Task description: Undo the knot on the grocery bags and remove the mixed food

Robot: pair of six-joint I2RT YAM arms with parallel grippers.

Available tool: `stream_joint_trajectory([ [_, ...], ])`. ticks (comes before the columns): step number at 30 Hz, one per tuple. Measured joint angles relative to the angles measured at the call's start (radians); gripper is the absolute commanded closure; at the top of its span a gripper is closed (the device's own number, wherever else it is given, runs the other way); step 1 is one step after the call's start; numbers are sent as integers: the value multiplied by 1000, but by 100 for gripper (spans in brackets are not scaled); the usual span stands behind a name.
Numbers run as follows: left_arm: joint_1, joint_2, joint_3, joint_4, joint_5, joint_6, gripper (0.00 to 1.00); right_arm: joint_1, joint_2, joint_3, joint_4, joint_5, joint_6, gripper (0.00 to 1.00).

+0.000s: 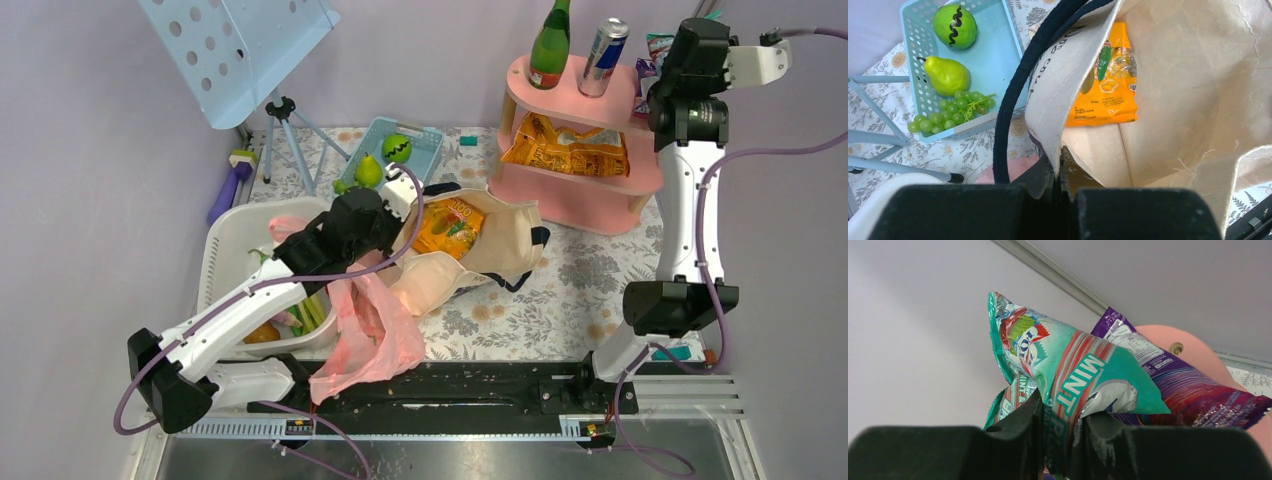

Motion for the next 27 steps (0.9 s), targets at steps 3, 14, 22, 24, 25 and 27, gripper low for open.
stream_joint_trajectory([
  [3,-8,0,0,-5,-11,6,100,-1,43,27,-35,-14,16,81],
  [14,-16,2,2,-21,-33,22,100,-1,73,35,-47,-43,50,32],
  [22,-24,5,2,-27,-44,27,100,-1,28,-45,21,-43,34,12],
  [24,-27,9,4,-27,-46,28,100,-1,18,-57,30,-42,26,8],
  [25,-28,10,5,-27,-48,29,100,-1,13,-63,34,-41,20,8],
  [27,-31,11,5,-27,-53,32,100,-1,-2,-84,46,-37,10,7],
])
